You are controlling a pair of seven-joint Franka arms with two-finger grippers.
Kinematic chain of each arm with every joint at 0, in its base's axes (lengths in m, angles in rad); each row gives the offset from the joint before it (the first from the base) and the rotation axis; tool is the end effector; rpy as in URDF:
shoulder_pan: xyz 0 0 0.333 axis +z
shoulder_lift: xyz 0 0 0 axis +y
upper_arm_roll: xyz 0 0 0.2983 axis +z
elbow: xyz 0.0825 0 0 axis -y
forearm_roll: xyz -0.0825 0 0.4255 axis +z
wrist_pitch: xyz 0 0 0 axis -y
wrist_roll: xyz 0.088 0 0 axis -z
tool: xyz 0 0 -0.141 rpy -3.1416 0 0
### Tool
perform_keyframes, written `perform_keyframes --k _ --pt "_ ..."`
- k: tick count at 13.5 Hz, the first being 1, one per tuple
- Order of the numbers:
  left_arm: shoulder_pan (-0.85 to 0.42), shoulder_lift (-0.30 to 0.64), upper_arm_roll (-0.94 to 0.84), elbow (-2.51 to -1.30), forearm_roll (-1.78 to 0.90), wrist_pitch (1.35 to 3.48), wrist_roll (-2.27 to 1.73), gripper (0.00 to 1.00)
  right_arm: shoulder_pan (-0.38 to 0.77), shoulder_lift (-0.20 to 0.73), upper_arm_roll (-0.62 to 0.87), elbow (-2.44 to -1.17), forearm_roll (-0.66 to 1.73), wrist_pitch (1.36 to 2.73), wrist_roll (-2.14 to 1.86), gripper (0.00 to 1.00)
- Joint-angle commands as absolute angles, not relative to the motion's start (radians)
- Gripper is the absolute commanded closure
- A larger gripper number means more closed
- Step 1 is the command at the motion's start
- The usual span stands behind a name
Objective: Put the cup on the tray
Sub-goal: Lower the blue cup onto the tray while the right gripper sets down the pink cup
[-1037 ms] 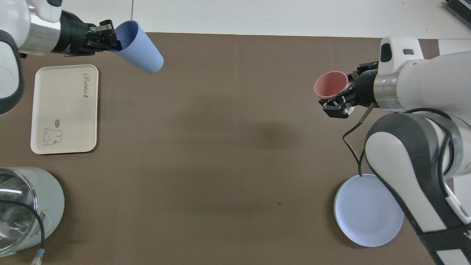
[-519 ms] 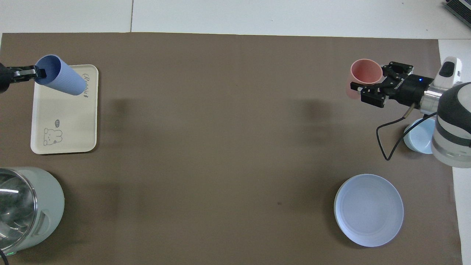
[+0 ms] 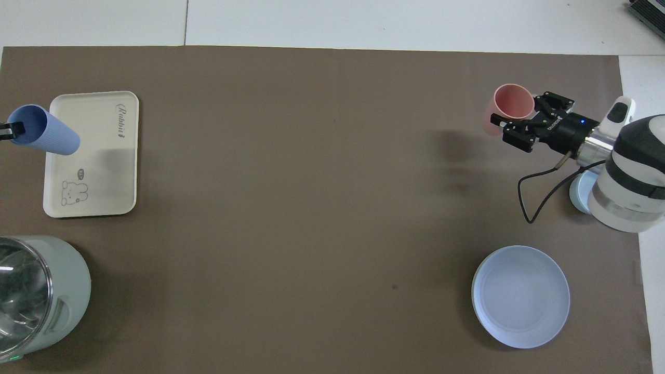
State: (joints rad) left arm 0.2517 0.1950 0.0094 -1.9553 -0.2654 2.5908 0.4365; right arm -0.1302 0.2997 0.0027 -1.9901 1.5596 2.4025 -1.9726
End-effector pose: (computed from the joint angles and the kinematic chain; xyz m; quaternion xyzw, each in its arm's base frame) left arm 0.6566 0.1756 0.3556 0.9719 0.0095 0.2348 0.0118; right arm 0.6626 -0.0548 0.2676 -0.8209 -0.2685 -0.4557 0.2154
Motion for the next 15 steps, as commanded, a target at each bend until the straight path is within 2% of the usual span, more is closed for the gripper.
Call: perform_keyframes --k 1,4,7,8,9,10,11,13,15 --pt "0.261 0.259 0.002 -1.967 -0.281 2.69 0.446 1.0 -0.21 0.368 0.015 -1.996 1.649 2.303 -2.173 1.0" --pt "0.253 0.317 -0.002 -1.965 -0.327 2.766 0.448 1.0 -0.222 0.371 0.015 -2.017 1.652 2.287 -2.209 1.0" --pt "0.249 0.325 -0.002 -1.947 -0.33 2.757 0.437 1.0 -0.219 0.368 0.015 -2.049 1.706 2.29 -2.243 1.0" --pt "0.247 0.33 -0.002 -1.925 -0.34 2.747 0.433 0.83 -0.215 0.368 0.015 -2.049 1.706 2.295 -2.243 1.0" --pt "0.245 0.342 -0.002 -1.893 -0.348 2.728 0.43 0.57 -0.212 0.368 0.015 -2.051 1.706 2.296 -2.243 0.51" --pt "0.244 0.344 -0.002 -1.864 -0.348 2.696 0.426 0.36 -0.213 0.367 0.014 -2.052 1.706 2.295 -2.243 0.01" --pt "0.241 0.344 -0.002 -1.818 -0.336 2.621 0.426 0.23 -0.216 0.365 0.014 -2.052 1.706 2.292 -2.243 0.0" --pt "0.215 0.354 0.003 -1.683 -0.327 2.368 0.423 0.23 -0.218 0.359 0.014 -2.052 1.706 2.286 -2.241 0.0" --pt "0.189 0.354 0.002 -1.555 -0.168 2.133 0.396 0.23 -0.213 0.329 0.014 -2.052 1.706 2.293 -2.218 0.0"
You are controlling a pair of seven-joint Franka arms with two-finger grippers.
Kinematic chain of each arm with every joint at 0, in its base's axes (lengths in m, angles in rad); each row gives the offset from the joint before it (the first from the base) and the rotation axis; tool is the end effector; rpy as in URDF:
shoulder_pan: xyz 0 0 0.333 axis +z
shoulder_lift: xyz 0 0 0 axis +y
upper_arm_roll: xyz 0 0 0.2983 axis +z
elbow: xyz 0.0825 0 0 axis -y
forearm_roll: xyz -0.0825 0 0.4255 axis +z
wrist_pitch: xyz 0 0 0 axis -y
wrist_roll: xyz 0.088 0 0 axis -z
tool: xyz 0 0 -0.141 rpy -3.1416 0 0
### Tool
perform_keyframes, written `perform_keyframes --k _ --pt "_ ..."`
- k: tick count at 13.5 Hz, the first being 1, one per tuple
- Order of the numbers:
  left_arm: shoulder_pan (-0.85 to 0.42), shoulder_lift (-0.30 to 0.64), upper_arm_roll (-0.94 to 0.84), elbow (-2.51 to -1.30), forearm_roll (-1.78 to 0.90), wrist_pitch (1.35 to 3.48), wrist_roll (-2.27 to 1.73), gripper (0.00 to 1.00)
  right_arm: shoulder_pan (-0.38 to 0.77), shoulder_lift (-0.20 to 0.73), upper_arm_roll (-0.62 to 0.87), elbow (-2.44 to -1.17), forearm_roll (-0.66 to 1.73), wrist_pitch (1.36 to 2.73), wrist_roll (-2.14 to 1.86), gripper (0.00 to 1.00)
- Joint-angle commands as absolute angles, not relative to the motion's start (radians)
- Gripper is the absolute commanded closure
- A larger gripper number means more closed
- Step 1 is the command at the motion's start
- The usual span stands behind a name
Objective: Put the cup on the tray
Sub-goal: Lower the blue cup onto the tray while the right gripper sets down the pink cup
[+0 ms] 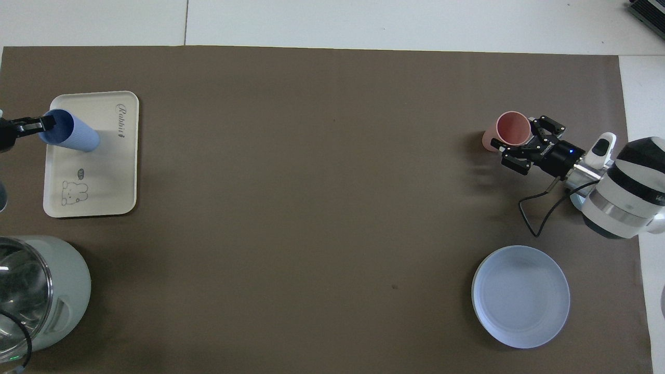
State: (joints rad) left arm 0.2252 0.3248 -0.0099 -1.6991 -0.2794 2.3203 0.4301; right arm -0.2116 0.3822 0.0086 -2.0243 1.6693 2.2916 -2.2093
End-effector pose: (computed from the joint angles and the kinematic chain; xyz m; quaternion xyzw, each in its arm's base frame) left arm 0.7040 0.1422 0.3697 0.9821 -0.0262 0.1755 0.0640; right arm 0.6410 -0.0833 0.2040 -0.7986 -0.2846 -0.4801 0.2252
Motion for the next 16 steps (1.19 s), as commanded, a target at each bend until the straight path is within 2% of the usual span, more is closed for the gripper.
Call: perform_keyframes --k 1,4,7,11,12,14,16 --pt "0.152 0.354 -0.002 -1.495 -0.072 2.038 0.352 0.23 -0.21 0.299 0.012 -2.057 1.694 2.296 -2.174 0.0" --pt "0.039 0.342 0.003 -1.387 0.033 1.803 0.262 0.23 -0.207 0.218 0.012 -2.079 1.64 2.298 -1.972 0.0" --pt "-0.035 0.309 0.005 -1.313 0.081 1.577 0.261 0.23 -0.209 0.132 0.012 -2.074 1.406 2.304 -1.668 0.0" --pt "-0.037 0.155 -0.008 -1.393 0.077 1.554 0.255 0.19 -0.216 0.074 0.009 -2.063 1.13 2.304 -1.461 0.0" --pt "-0.031 0.149 -0.008 -1.397 0.072 1.554 0.239 0.17 -0.209 0.055 0.005 -2.063 1.044 2.306 -1.392 0.0" --pt "-0.029 0.134 -0.008 -1.404 0.071 1.563 0.163 0.06 -0.203 0.005 0.018 -2.057 0.804 2.331 -1.176 0.0" --pt "-0.031 0.129 -0.008 -1.404 0.071 1.565 0.144 0.02 -0.151 -0.032 0.02 -2.057 0.605 2.347 -0.964 0.0"
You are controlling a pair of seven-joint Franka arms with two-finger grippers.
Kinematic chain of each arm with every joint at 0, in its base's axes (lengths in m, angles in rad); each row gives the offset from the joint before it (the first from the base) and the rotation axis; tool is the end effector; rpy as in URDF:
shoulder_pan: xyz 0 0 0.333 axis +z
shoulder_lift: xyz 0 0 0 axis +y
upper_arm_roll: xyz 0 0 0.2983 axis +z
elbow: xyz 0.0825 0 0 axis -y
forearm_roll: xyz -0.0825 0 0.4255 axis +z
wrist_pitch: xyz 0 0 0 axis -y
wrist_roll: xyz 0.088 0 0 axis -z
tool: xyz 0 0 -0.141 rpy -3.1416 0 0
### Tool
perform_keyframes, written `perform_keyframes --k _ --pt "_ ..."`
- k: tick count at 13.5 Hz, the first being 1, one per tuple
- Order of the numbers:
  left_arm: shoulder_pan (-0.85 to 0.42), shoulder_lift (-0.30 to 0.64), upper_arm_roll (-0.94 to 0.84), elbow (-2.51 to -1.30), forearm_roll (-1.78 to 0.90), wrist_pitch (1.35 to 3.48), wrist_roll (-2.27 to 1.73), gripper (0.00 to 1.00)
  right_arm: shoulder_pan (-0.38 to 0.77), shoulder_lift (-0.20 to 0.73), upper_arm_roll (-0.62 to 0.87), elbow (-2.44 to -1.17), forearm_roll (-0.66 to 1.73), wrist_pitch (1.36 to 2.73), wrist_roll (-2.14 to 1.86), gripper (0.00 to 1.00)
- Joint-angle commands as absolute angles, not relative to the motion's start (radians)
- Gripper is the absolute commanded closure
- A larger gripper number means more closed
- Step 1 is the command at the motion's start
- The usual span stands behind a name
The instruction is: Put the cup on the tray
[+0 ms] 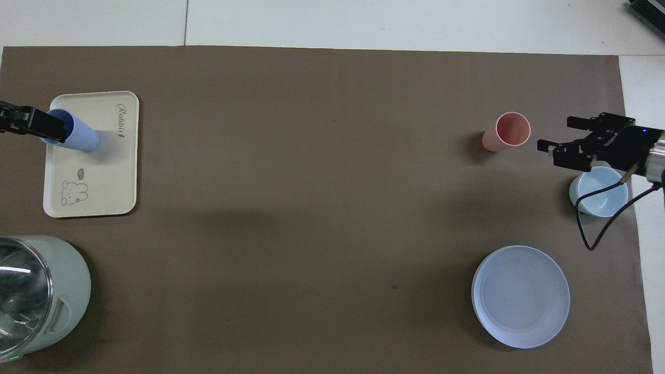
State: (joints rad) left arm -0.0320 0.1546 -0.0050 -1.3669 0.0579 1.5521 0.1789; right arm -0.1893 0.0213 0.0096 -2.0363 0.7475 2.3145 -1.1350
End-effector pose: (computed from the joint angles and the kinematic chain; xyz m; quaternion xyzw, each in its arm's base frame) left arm 0.6405 -0.0152 0.5804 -0.9938 0.1067 -0.0132 0.0296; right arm 0.6252 -0.0830 0.3997 -0.9168 -0.2373 -0.2766 0.1632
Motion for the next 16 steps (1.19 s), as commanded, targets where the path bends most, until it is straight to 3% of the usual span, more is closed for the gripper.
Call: perform_keyframes --k 1,10,14,16 --pt "-0.031 0.13 -0.009 -1.405 0.058 1.574 0.144 0.0 -0.132 -0.041 0.02 -2.057 0.538 2.347 -0.872 0.0" --pt "-0.009 0.077 0.002 -1.513 -0.052 1.614 0.115 0.0 0.044 -0.101 0.021 -2.06 0.105 2.274 -0.245 0.0" --pt "-0.015 0.075 0.003 -1.506 -0.034 1.592 0.098 0.0 0.187 -0.124 0.023 -2.054 -0.055 2.145 0.128 0.0" --pt "-0.026 0.071 -0.009 -1.503 0.065 1.589 0.097 0.0 0.201 -0.118 0.023 -1.985 -0.057 2.022 0.219 0.0"
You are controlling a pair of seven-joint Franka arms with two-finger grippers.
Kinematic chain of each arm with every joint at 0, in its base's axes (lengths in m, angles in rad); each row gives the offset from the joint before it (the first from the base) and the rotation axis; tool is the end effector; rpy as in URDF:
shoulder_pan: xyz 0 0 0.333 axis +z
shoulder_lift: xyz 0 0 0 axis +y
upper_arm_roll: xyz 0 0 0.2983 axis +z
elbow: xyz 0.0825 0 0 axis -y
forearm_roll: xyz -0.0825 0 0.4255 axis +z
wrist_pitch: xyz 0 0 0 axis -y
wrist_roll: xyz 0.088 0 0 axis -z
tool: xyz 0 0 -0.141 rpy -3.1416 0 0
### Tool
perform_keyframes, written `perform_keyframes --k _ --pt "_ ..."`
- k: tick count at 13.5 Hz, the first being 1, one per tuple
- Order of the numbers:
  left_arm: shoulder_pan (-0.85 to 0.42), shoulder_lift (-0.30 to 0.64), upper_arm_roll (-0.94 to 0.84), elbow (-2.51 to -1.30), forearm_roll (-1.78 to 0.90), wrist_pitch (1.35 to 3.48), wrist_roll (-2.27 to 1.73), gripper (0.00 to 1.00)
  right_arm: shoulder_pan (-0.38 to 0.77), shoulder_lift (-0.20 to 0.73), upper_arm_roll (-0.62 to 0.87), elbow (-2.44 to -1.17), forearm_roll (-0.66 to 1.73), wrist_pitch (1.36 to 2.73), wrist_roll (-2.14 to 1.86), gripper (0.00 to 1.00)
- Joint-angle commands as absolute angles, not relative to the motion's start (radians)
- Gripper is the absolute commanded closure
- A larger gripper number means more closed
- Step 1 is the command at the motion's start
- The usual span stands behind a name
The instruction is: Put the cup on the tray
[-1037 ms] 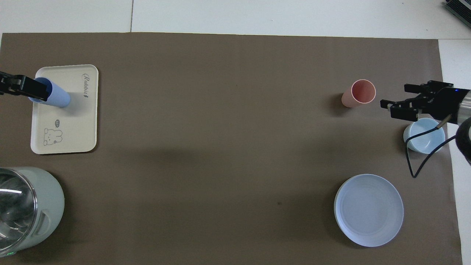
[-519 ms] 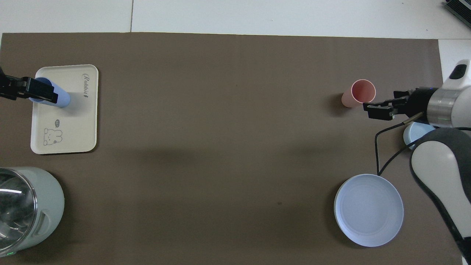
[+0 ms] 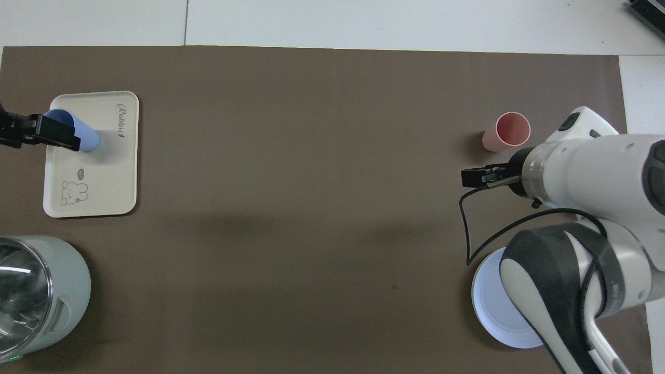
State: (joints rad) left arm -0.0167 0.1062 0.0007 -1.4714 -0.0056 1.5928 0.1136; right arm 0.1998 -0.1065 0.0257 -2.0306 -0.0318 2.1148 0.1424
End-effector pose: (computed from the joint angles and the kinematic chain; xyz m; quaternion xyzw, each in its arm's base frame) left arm 0.6297 -0.0109 0.5608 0.9979 -0.0647 0.0077 0.0024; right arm 0.5768 0.1301 0.4468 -0.9942 -0.0483 -0.0964 0.0020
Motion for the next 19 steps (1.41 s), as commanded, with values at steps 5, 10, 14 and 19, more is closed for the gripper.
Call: perform_keyframes --k 5,10,14,19 --pt "-0.035 0.063 -0.011 -1.505 0.058 1.598 0.083 0.0 0.105 -0.077 0.003 -1.717 -0.035 1.677 0.239 0.0" --pt "-0.031 0.06 -0.006 -1.506 0.02 1.612 0.081 0.0 0.106 -0.058 -0.074 -1.652 0.017 1.578 0.137 0.0" --pt "-0.034 0.06 -0.008 -1.509 0.02 1.614 0.083 0.0 0.104 -0.058 -0.101 -1.623 0.002 1.513 0.043 0.0" --pt "-0.034 0.058 -0.008 -1.506 0.02 1.609 0.084 0.0 0.107 -0.046 -0.107 -1.585 -0.002 1.448 0.002 0.0"
